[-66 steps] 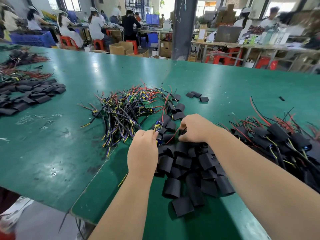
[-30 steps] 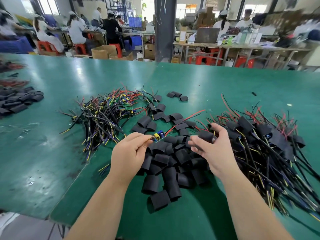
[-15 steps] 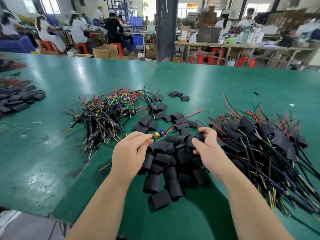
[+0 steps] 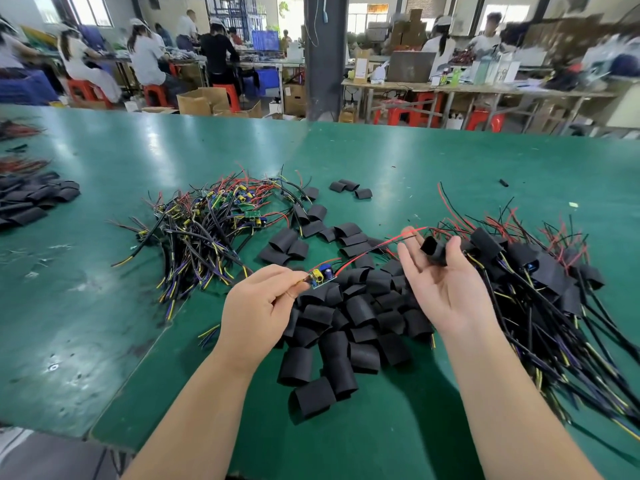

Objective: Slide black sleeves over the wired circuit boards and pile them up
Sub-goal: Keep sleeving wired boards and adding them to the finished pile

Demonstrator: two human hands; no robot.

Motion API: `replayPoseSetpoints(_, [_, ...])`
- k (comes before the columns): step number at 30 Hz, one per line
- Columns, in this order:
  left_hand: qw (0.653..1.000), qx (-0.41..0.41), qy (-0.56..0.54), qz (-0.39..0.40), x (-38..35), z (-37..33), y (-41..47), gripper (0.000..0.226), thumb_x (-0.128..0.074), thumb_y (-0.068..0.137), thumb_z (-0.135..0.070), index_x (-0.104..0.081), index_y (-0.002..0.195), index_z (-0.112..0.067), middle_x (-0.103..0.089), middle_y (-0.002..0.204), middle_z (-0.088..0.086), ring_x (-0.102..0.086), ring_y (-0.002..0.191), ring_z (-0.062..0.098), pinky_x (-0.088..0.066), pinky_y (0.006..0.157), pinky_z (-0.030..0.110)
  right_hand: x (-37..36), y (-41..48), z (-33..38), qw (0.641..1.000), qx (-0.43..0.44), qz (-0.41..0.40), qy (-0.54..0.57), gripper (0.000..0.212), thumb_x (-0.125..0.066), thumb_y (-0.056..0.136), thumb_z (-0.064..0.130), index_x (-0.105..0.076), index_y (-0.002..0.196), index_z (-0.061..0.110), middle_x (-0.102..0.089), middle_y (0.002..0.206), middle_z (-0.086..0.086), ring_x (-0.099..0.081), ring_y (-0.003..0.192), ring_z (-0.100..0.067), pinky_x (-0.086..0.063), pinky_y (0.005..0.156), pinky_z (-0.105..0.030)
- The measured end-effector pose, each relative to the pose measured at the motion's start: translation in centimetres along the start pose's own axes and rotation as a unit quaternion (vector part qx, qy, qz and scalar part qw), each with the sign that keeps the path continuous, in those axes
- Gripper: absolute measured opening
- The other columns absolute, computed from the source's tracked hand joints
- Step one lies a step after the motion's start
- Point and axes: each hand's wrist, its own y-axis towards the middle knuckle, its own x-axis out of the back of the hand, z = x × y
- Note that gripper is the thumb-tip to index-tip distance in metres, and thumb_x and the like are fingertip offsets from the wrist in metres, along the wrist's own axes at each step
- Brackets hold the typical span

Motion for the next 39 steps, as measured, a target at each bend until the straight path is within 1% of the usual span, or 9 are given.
replayPoseSetpoints(4, [1.0,-0.008,-0.007,0.001,-0.2,-0.2,0.0,0.016,-0.064,0.086,-0.014,-0.075,0.091,-0.005,-0.066,0.089,-0.01,-0.06,0.077,0.004,-0.049,0.068,0.02,-0.4,0.1,-0.4,0.998,-0.025,-0.022,0.048,0.03,-0.038,0.103,0.029,-0.054,0.094,0.005,-0.055,0.133,-0.023,-0.065,0.102,-0.032,-0.054,0.075,-0.042])
replayPoseSetpoints(9, [1.0,-0.005,-0.008,0.019,-0.3,-0.2,-0.2,0.017,-0.064,0.086,-0.016,-0.076,0.092,-0.006,-0.071,0.089,-0.004,-0.063,0.078,0.009,-0.052,0.068,0.028,-0.7,0.1,-0.3,0.992,-0.026,0.012,0.119,0.034,-0.041,0.103,0.026,-0.053,0.107,-0.006,-0.065,0.097,-0.036,-0.067,0.098,-0.04,-0.059,0.065,-0.042])
replayPoseSetpoints(11, [1.0,-0.006,-0.007,0.022,-0.3,-0.2,-0.2,0.017,-0.064,0.087,-0.016,-0.076,0.091,-0.006,-0.071,0.089,-0.003,-0.064,0.079,0.01,-0.052,0.069,0.03,-0.8,0.0,-0.3,0.991,-0.028,0.025,0.132,0.034,-0.042,0.102,0.026,-0.049,0.117,-0.004,-0.065,0.098,-0.038,-0.07,0.087,-0.041,-0.06,0.065,-0.043])
replayPoseSetpoints(13, [1.0,-0.004,-0.005,0.022,-0.3,-0.2,-0.2,0.016,-0.064,0.086,-0.016,-0.076,0.091,-0.006,-0.071,0.089,-0.002,-0.064,0.079,0.011,-0.052,0.069,0.03,-0.9,-0.1,-0.2,0.99,-0.027,0.037,0.132,0.031,-0.043,0.101,0.029,-0.052,0.103,-0.001,-0.065,0.1,-0.038,-0.07,0.088,-0.04,-0.06,0.067,-0.043])
replayPoseSetpoints(17, [1.0,0.004,0.009,0.022,-0.2,-0.3,-0.2,0.017,-0.064,0.086,-0.016,-0.076,0.091,-0.006,-0.07,0.087,-0.003,-0.062,0.077,0.01,-0.051,0.067,0.03,-1.1,-0.6,-0.1,0.996,-0.024,0.056,0.068,0.049,-0.044,0.1,0.034,-0.064,0.072,-0.002,-0.066,0.106,-0.032,-0.068,0.101,-0.033,-0.06,0.076,-0.038])
replayPoseSetpoints(23, [0.999,0.0,0.019,0.043,-0.2,-0.7,-0.1,0.017,-0.062,0.088,-0.018,-0.075,0.091,-0.008,-0.069,0.085,-0.004,-0.061,0.075,0.012,-0.05,0.064,0.029,-1.1,-1.2,-0.9,0.985,-0.049,0.11,-0.128,0.017,-0.055,0.084,0.032,-0.054,0.086,0.015,-0.068,0.116,-0.016,-0.066,0.108,-0.023,-0.057,0.084,-0.029])
replayPoseSetpoints(28, [1.0,0.005,0.014,0.023,-0.4,-0.9,0.0,0.018,-0.062,0.088,-0.016,-0.075,0.093,-0.006,-0.07,0.087,0.0,-0.064,0.076,0.018,-0.053,0.064,0.034,-1.3,-2.0,-3.4,0.957,-0.083,0.145,-0.239,0.032,-0.062,0.074,0.033,-0.068,0.104,0.022,-0.069,0.094,0.002,-0.062,0.08,-0.012,-0.055,0.071,-0.026])
replayPoseSetpoints(34, [1.0,0.013,0.019,0.002,-0.4,-1.0,0.2,0.017,-0.063,0.087,-0.015,-0.075,0.094,-0.005,-0.071,0.089,0.0,-0.066,0.077,0.018,-0.054,0.065,0.035,-1.4,-2.0,-3.1,0.983,-0.009,0.12,-0.14,0.053,-0.062,0.072,0.012,-0.045,0.122,0.014,-0.072,0.094,-0.013,-0.064,0.068,-0.006,-0.053,0.063,-0.018])
replayPoseSetpoints(39, [0.998,0.018,0.059,0.015,-0.5,-1.2,0.2,0.016,-0.063,0.088,-0.017,-0.076,0.094,-0.01,-0.07,0.086,-0.002,-0.064,0.073,0.02,-0.053,0.059,0.036,-1.5,-2.4,-3.0,0.964,0.038,0.158,-0.21,0.04,-0.061,0.07,0.007,-0.06,0.109,0.01,-0.073,0.088,-0.006,-0.066,0.082,-0.006,-0.05,0.066,-0.015])
